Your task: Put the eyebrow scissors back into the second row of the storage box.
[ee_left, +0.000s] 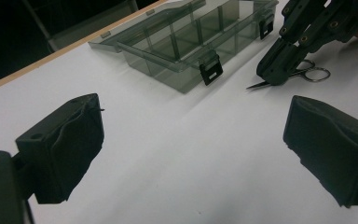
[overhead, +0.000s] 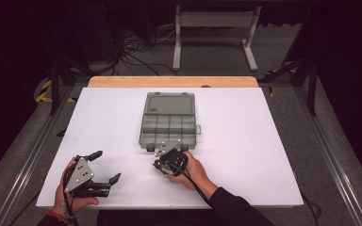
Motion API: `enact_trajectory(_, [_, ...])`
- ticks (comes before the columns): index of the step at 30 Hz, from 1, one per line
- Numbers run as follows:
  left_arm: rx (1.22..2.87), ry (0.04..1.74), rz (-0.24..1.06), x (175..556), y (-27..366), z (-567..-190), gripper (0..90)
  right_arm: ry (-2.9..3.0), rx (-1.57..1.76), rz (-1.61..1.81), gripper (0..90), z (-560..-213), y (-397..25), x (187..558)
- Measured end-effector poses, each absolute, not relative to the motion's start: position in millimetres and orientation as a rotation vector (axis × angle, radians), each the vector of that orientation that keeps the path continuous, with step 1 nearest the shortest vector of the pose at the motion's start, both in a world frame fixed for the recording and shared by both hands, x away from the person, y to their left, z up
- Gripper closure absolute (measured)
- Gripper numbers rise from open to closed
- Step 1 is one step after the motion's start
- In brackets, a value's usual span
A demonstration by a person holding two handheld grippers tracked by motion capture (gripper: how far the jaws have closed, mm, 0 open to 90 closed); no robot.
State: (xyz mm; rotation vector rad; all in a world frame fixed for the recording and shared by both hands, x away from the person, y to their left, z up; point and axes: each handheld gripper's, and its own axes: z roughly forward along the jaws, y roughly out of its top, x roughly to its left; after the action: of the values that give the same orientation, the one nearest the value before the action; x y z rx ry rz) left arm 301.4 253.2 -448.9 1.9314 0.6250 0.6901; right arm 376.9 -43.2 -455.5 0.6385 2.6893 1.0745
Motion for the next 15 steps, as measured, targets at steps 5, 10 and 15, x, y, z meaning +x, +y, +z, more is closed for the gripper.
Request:
enact_trajectory(5, [1.931, 0.623, 0.688, 301, 254, -449, 6.0, 2.665, 0.639, 1.100, 86.0, -448, -50, 376])
enact_trajectory(10, [1.932, 0.624, 0.688, 301, 254, -449, 6.2, 2.616, 0.635, 1.146, 86.0, -436, -61, 373])
enact_trajectory(15, [1.937, 0.621, 0.689, 301, 253, -448, 6.2, 2.574, 0.617, 1.179, 86.0, -425, -71, 370])
